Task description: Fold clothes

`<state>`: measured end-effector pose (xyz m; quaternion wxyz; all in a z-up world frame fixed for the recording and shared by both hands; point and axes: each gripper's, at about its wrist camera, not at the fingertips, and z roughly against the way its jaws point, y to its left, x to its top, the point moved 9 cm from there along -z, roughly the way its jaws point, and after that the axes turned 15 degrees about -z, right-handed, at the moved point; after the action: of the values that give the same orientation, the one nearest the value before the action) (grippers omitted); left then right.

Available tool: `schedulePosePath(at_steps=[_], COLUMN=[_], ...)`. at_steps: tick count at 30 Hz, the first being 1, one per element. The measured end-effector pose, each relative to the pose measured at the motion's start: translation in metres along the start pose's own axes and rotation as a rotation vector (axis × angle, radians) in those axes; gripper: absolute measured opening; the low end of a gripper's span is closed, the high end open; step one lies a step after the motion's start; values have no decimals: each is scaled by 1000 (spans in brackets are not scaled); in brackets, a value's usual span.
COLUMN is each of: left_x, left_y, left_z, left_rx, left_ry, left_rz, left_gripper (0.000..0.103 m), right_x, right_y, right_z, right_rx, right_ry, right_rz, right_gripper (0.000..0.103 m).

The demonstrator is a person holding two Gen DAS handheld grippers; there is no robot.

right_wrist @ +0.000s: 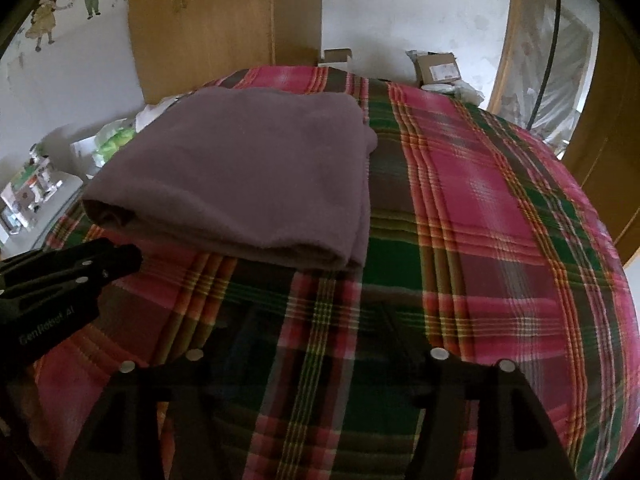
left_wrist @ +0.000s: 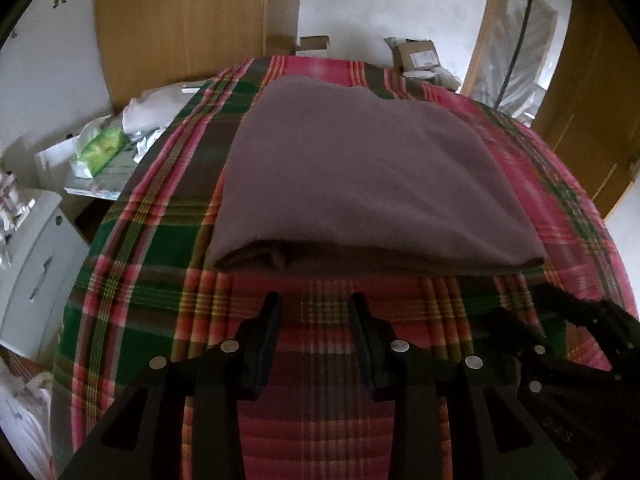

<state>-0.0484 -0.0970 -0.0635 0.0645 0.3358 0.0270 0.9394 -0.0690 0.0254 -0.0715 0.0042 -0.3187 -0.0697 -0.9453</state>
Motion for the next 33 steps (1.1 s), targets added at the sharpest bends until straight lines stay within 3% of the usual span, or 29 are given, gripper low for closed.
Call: schedulePosePath(at_steps=[8,15,17,19,33], left_x=[0,-1,-1,-1,1], left_y=[-2,-4,-4,-4,-1], left_z=[-1,-2,-2,-2,-4], left_rx=[63,74,77,77,88], left_ry=[-13,-9,-8,-8,-7], left_rz=[-27,-31,-32,-31,-4], left_gripper=[36,39,39,39,40], right_x=[1,1,1,2,3], right_y=[-4,-3,-5,-9,-9], right_z=[-2,-2,-2,-3,-5], right_rx=[-8,-6,-11,-23,-26], right_ry=[3,5,5,8,14], right_rz=[-15,-11,-9,-19,-39], right_gripper=[73,75,78,86,88])
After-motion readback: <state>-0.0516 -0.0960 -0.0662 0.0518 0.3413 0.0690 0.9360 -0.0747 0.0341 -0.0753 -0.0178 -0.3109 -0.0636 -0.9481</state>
